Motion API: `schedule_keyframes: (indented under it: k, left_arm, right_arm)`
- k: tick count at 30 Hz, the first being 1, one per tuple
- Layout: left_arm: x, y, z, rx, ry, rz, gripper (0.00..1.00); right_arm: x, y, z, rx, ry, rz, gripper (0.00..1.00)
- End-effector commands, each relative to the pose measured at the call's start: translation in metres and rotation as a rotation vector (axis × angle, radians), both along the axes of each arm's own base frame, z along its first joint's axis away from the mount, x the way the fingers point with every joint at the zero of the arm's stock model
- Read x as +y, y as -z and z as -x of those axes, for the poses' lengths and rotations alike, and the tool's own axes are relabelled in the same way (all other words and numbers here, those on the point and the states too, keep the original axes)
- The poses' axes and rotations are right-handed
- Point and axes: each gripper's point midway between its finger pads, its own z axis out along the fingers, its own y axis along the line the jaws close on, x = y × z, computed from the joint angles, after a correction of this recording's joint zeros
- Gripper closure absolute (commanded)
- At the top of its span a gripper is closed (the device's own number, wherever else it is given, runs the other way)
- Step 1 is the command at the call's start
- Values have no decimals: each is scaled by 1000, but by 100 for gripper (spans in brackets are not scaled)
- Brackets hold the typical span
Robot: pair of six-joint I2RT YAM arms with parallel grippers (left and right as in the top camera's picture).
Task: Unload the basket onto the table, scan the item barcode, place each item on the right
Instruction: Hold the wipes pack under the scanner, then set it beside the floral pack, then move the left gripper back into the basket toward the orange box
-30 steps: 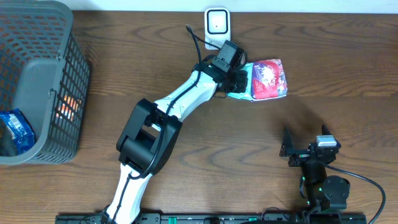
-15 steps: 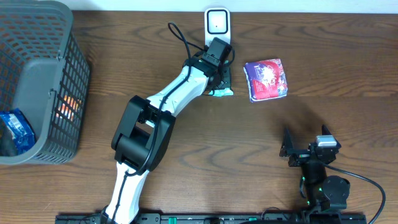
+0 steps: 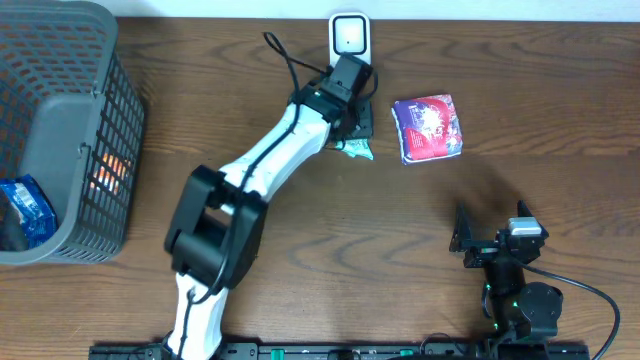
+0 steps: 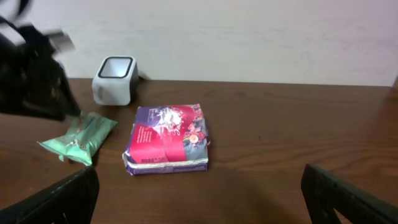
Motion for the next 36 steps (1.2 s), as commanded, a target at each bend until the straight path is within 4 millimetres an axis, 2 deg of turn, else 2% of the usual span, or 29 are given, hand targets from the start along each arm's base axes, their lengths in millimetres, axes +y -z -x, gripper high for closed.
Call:
schedule_keyframes:
  k: [1, 3, 4, 5, 7, 8, 9, 10, 12, 14, 15, 16, 21, 25, 27, 29, 30, 31, 32, 36]
  left_arm:
    - [4, -62, -4, -100, -8, 66, 43]
    - [11, -87, -6, -160, 15, 70, 38]
    - [21, -110, -7, -225, 53, 56, 26]
    - [32, -130, -8, -288, 86, 34, 21]
    - [63, -162, -13, -380, 64, -24, 20]
    - [113, -198, -18, -463, -71, -96, 20]
    - [134, -212, -19, -494, -127, -125, 20]
    - [172, -236, -18, -552, -221, -173, 20]
    - [259, -275, -7, -625, -449, -284, 20]
    - [330, -292, 10, -633, -628, -370, 19]
    - [373, -294, 24, -608, -733, -425, 19]
    - [413, -289, 39, -563, -822, -472, 19]
    - [518, -247, 89, -338, -1050, -576, 20]
    - [558, -214, 115, -183, -1131, -604, 19]
    - [565, -201, 117, -142, -1136, -600, 20]
    - [564, -185, 111, -108, -1112, -562, 20]
    - [557, -168, 101, -81, -1071, -499, 19]
    - [553, -160, 97, -68, -1051, -467, 20]
    - [542, -140, 86, -29, -1023, -378, 20]
    - [523, -92, 74, 105, -992, -229, 20]
  right_arm:
    - [-1, 0, 0, -2, 2, 10, 1]
    - [-1, 0, 0, -2, 2, 10, 1]
    - [-1, 0, 0, -2, 2, 10, 1]
    - [-1, 0, 0, -2, 2, 10, 1]
    - [-1, 0, 0, -2, 2, 10, 1]
    - [-1, 0, 0, -2, 2, 10, 1]
    - [-1, 0, 0, -2, 2, 10, 1]
    - [-1, 0, 0, -2, 2, 10, 1]
    - [-1, 0, 0, -2, 2, 10, 1]
    - [-1, 0, 0, -2, 2, 10, 1]
    - [-1, 0, 0, -2, 2, 10, 1]
    - [-1, 0, 0, -2, 2, 10, 1]
    - [-1, 0, 0, -2, 2, 10, 1]
    - [-1, 0, 0, -2, 2, 10, 1]
    - [-1, 0, 0, -2, 2, 10, 1]
    - [-1, 0, 0, -2, 2, 10, 1]
    - [-1, 0, 0, -2, 2, 10, 1]
    - [-1, 0, 0, -1, 2, 10, 1]
    - [-1, 0, 0, -1, 2, 10, 1]
    - [-1, 0, 0, -2, 2, 10, 1]
